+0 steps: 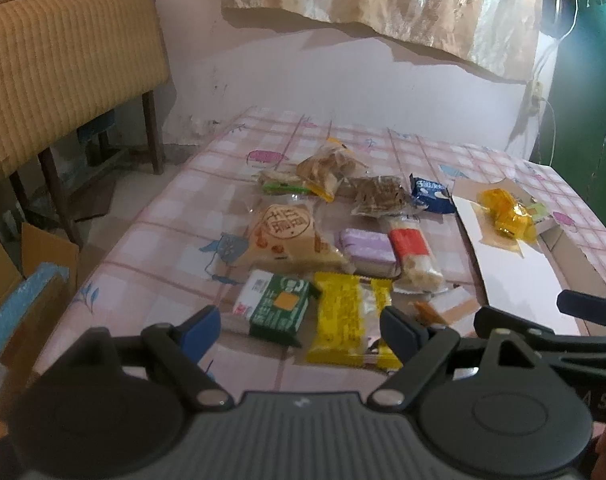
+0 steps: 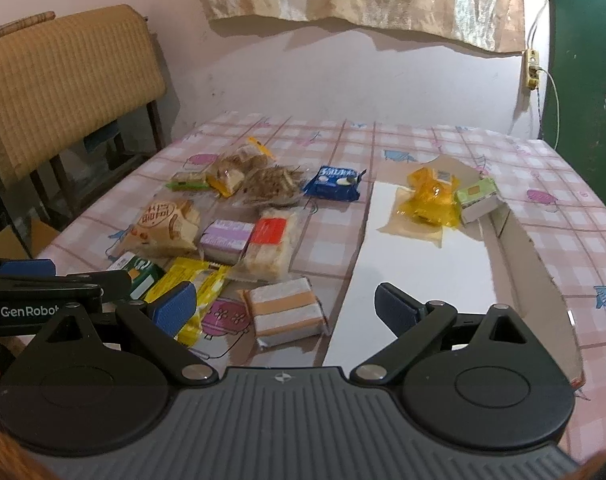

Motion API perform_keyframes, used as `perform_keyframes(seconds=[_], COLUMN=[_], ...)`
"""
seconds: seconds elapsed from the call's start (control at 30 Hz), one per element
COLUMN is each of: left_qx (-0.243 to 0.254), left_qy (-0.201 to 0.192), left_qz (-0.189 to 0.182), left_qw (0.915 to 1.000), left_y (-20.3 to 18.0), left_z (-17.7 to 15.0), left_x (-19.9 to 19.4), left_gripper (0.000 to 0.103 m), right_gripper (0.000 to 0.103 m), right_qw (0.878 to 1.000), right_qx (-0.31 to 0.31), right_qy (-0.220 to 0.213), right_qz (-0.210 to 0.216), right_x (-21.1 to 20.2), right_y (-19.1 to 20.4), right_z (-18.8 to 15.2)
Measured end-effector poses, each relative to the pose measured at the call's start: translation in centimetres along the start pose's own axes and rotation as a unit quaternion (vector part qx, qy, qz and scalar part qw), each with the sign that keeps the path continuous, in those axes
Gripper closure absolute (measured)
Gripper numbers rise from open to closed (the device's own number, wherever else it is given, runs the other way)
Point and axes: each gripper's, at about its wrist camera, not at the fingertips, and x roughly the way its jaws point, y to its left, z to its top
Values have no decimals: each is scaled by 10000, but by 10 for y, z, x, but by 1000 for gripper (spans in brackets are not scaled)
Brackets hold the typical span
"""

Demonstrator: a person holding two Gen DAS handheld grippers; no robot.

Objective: Organize snacks
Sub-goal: 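Grasp the green-and-white biscuit box with the left tool while the right tool reaches the cake packs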

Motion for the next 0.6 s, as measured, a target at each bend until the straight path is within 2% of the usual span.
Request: perform_keyframes(seconds=[0.23,0.47,0.6], left_qx=[-14,-88,67], left_qy=[17,148,167], left_qz=[-8,264,368], left_qw=[10000,9995,9992], left_y=[9,29,29], left_z=[-7,-10,-8], left_x=[4,26,42], left_gripper=[14,13,13], right_gripper=[0,0,0], right_qw=[9998,9997,9996], right_qx=[-72,-13,60], right_qy=[95,164,255], right_qz=[139,152,93], right_x=[8,17,23], right_y=[8,4,-2], right_z=[-5,-8,-12])
